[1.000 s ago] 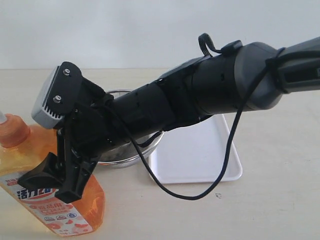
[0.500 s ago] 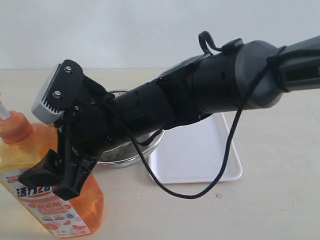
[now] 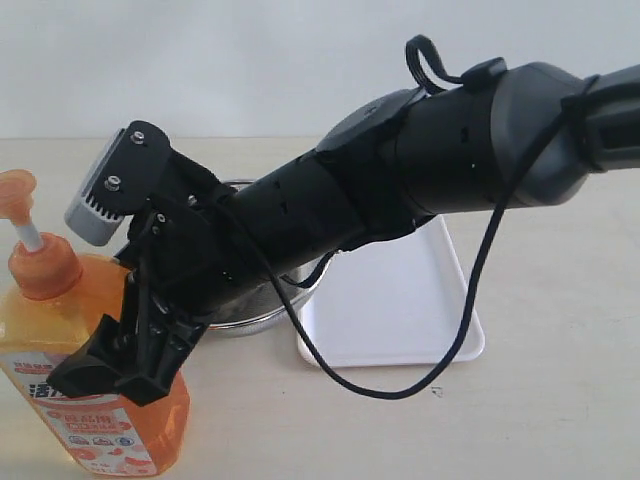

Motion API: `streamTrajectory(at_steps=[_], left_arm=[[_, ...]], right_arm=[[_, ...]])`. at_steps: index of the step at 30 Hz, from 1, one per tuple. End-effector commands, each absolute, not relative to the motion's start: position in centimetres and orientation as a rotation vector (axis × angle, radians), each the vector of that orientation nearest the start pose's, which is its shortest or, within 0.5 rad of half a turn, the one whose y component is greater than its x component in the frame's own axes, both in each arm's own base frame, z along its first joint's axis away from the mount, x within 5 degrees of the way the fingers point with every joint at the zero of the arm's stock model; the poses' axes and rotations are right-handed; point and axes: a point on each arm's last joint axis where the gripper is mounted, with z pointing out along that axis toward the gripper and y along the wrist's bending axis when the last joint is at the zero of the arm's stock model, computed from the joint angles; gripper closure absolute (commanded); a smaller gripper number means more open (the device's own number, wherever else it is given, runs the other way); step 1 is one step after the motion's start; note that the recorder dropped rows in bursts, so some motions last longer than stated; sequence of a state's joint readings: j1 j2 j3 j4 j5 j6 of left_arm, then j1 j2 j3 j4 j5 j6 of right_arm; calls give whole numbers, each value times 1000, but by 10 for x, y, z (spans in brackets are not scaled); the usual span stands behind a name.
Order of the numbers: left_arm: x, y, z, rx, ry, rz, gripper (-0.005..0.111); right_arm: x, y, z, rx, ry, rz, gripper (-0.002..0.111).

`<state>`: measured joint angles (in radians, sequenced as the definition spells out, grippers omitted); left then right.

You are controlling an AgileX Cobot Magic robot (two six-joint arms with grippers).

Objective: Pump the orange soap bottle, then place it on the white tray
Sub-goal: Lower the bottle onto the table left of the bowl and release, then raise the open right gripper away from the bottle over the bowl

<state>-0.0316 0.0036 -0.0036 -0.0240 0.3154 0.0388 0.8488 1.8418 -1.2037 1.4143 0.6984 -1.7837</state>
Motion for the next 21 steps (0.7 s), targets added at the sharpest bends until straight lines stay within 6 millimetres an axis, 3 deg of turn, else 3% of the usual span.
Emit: streamTrajectory(at_steps=[1, 21], left_arm=[[54, -2, 186, 54, 1789, -15, 102], [54, -2, 186, 54, 1789, -15, 102]], right_arm=[[213, 329, 236, -1656, 1544, 981, 23], [197, 294, 284, -1773, 1584, 761, 23]])
